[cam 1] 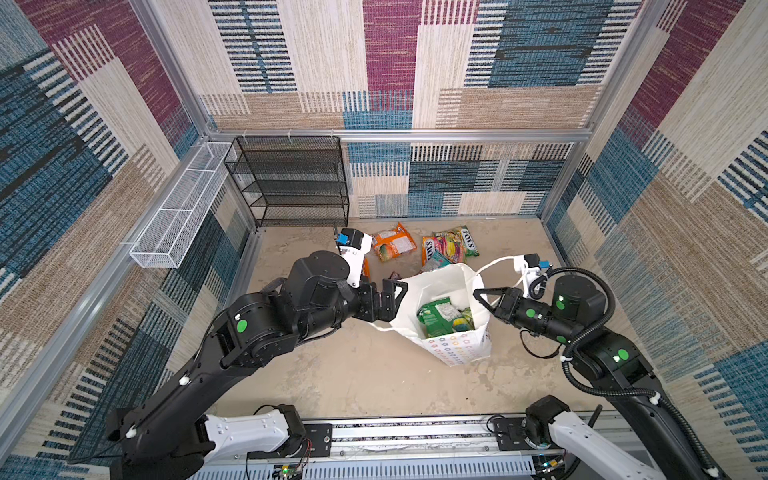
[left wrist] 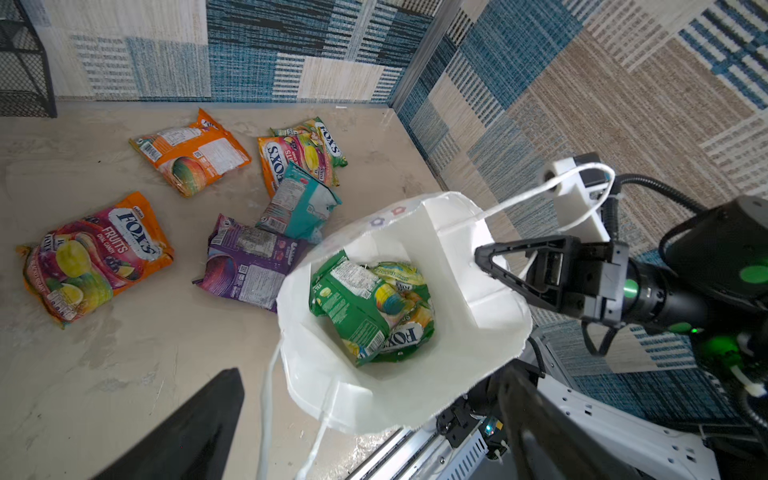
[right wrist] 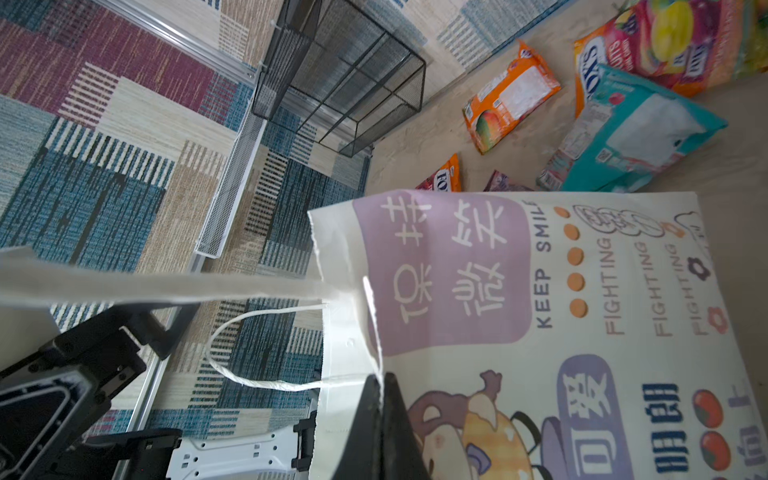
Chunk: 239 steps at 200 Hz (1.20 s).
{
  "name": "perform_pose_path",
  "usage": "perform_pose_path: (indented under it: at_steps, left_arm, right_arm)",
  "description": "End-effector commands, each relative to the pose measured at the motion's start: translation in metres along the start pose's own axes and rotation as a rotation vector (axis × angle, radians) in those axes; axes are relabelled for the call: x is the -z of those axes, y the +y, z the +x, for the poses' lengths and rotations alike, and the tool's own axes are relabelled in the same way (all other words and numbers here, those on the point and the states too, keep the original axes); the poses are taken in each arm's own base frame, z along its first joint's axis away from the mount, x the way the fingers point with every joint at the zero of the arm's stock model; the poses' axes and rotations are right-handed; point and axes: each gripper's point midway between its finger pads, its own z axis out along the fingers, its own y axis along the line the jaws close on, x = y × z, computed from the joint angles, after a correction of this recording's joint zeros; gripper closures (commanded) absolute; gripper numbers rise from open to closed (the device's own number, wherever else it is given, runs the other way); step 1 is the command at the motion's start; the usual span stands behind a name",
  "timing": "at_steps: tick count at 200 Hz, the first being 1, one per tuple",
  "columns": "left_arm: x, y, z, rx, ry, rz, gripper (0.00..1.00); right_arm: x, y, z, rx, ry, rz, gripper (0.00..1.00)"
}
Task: Place the snacks into the paper bag
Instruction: 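Withdraw the left gripper from the bag back toward the snack pile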
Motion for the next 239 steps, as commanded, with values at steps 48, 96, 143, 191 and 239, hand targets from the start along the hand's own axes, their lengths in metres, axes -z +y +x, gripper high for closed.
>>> perform_pose_path:
  at_steps: [48, 96, 143, 191, 239]
  left_arm:
    - [0.018, 0.041, -0.002, 0.108, -0.064, -0.061, 0.01]
    - [0.007, 0.062, 0.021, 0.132, -0.007, -0.113, 0.01]
    - [-0.019, 0.082, 0.042, 0.205, 0.071, -0.126, 0.01]
    - [-0.067, 0.14, 0.058, 0.434, 0.156, -0.117, 0.01]
    - [-0.113, 0.242, 0.068, 0.652, 0.174, -0.171, 0.01]
  right_arm:
    - [-0.008, -0.026, 0.007, -0.039, -0.06, 0.039, 1.0]
    - [0.007, -0.064, 0.009, 0.015, -0.118, 0.209, 1.0]
    - [0.018, -0.075, 0.007, 0.038, -0.139, 0.282, 1.0]
    - [0.032, -0.073, 0.0, 0.062, -0.183, 0.31, 1.0]
    - [0.028, -0.071, 0.004, 0.075, -0.164, 0.283, 1.0]
